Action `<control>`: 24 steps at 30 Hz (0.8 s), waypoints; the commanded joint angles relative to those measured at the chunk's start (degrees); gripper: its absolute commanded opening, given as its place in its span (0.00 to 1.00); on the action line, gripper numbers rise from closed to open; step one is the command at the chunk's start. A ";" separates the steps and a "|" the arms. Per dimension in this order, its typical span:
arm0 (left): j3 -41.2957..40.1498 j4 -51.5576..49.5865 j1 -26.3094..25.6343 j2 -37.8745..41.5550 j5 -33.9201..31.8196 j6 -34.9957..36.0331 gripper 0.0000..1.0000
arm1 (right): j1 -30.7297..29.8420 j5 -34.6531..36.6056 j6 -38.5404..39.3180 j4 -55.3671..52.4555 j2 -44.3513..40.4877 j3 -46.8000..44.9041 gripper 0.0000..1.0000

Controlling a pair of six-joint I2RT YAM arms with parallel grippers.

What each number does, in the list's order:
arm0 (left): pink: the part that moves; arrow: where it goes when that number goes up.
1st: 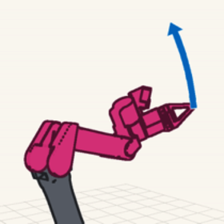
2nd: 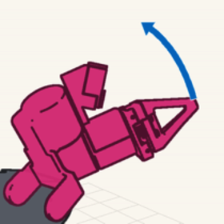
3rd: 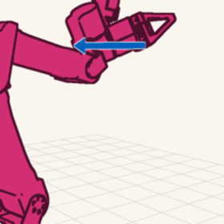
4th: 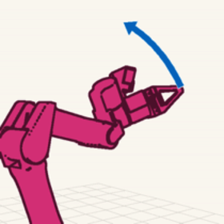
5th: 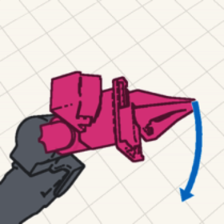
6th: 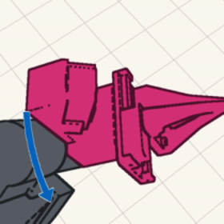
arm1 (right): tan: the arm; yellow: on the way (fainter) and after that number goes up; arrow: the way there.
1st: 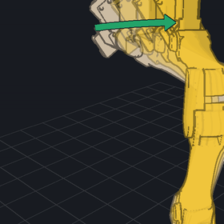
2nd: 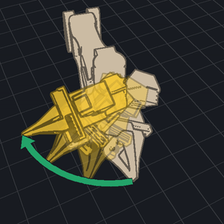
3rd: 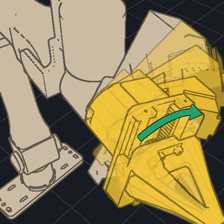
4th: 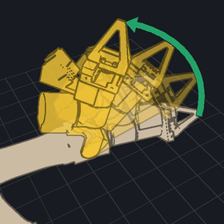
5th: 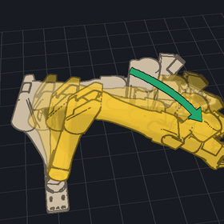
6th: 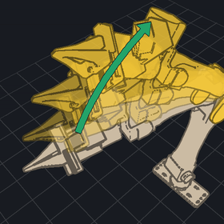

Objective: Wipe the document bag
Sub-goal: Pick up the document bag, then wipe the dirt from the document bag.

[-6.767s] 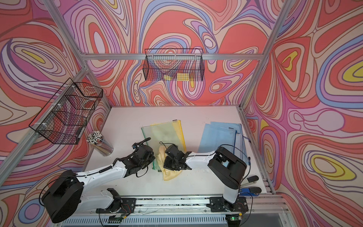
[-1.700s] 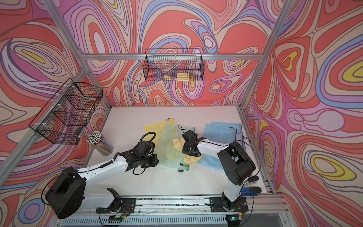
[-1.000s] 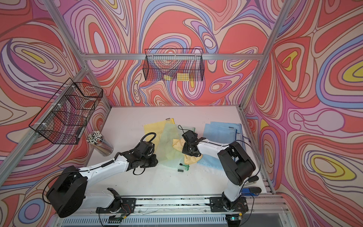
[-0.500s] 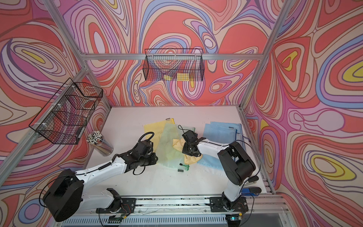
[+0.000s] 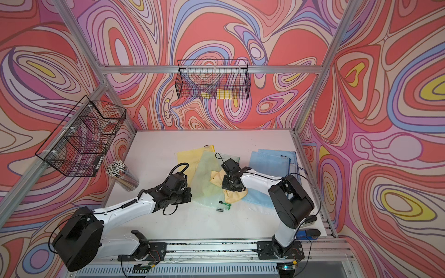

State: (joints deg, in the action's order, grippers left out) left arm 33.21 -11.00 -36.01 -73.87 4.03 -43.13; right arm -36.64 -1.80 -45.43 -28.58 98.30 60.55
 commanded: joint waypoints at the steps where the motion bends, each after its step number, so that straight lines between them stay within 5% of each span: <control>1: -2.19 0.44 -0.03 -0.39 0.03 -1.78 0.00 | -4.22 -2.91 1.41 -1.45 -1.64 6.01 0.00; 7: -3.15 1.86 -0.07 -0.93 0.16 -2.93 0.00 | -11.36 -9.71 -3.23 6.23 7.64 11.03 0.00; 15: -2.84 1.25 0.02 -0.84 -0.36 -2.39 0.00 | -12.20 -17.62 -9.94 18.08 14.95 5.19 0.00; 24: -2.89 0.12 -0.03 -1.01 -2.07 -1.87 0.00 | -6.15 -10.16 -9.37 9.18 1.54 -10.81 0.00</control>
State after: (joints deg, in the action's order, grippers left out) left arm 30.48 -10.26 -36.05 -74.39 4.16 -45.08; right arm -46.39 -16.49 -54.57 -10.87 104.18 56.14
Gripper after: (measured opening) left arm 0.050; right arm 0.053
